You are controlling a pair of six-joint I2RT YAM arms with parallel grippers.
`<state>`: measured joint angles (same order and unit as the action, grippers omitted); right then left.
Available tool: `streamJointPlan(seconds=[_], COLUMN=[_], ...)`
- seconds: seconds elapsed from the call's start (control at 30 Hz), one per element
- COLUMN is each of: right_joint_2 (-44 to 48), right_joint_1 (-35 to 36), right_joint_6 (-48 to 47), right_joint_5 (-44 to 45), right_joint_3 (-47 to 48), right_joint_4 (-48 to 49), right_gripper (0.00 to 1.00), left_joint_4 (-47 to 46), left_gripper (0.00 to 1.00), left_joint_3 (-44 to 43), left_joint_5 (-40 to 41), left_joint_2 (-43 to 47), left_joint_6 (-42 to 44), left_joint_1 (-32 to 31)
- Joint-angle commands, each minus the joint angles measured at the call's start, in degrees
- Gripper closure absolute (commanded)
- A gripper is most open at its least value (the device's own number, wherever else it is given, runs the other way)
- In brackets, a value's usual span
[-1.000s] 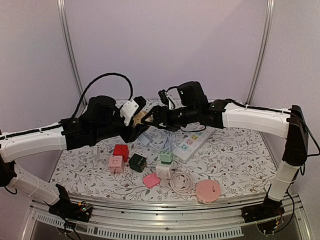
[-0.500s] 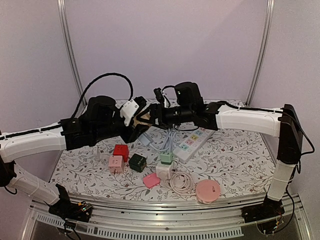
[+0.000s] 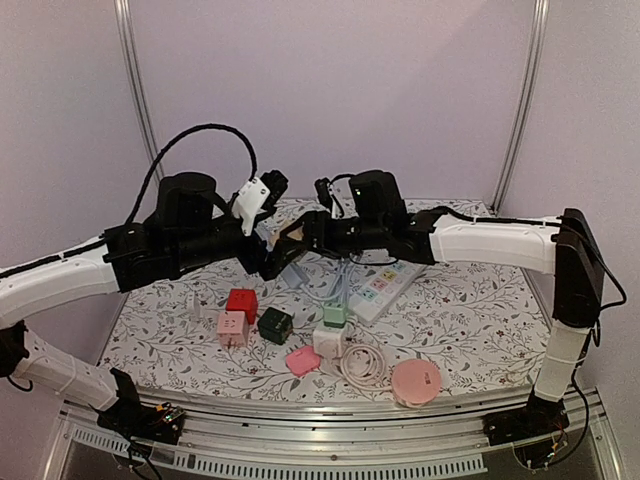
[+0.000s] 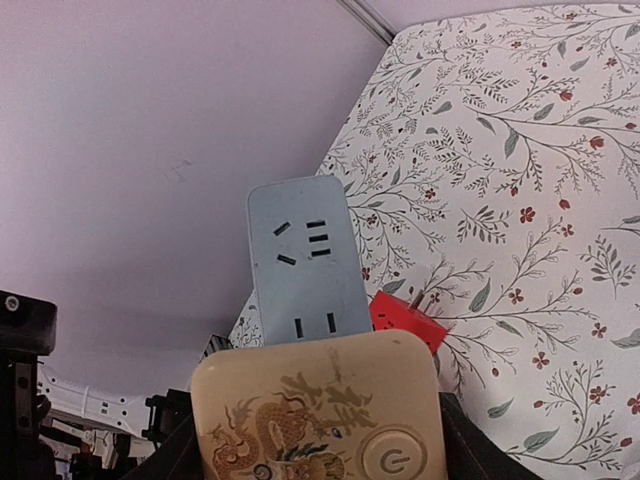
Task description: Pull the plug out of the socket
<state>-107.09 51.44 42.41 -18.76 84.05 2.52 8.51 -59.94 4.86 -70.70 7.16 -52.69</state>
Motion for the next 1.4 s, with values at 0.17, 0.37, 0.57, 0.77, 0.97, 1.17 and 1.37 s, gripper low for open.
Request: streamJointPlan(seconds=[0.17, 0.37, 0.57, 0.77, 0.97, 1.17, 1.37], right_joint_2=[5.49, 8.11, 10.64, 11.39, 11.33, 11.37, 11.13], right_joint_1=[-0.3, -0.28, 1.9, 4.21, 5.22, 7.04, 8.65], right_joint_6=[-3.21, -7.78, -13.42, -17.48, -18.98, -20.61, -22.99], right_joint_5=[7.98, 12.78, 17.5, 18.44, 18.49, 22.07, 23.96], right_joint_3=[-2.95, -7.14, -9.75, -10.22, -10.05, -9.91, -9.4], right_joint_4=[2.6, 2.53, 2.54, 3.98, 5.57, 6.5, 6.75], right_gripper=[0.6, 0.6, 0.6, 0.6, 0.6, 0.6, 0.6], left_joint_4=[5.42, 12.96, 9.96, 4.97, 7.27, 8.48, 9.37], left_gripper=[0.0, 0.0, 0.04, 0.04, 0.04, 0.04, 0.13], left_joint_3=[-5.74, -10.16, -10.32, -6.93, -7.03, -8.46, -8.78], left_joint_5=[-7.38, -16.71, -30.2, -35.91, -35.03, -39.05, -41.21], left_joint_2=[5.81, -0.19, -8.15, -11.19, -12.74, -15.86, -17.17], left_joint_6=[-9.49, -27.72, -35.39, -37.69, -37.13, -38.22, -38.41], left_joint_1=[4.55, 22.15, 27.87, 27.99, 28.03, 28.22, 28.17])
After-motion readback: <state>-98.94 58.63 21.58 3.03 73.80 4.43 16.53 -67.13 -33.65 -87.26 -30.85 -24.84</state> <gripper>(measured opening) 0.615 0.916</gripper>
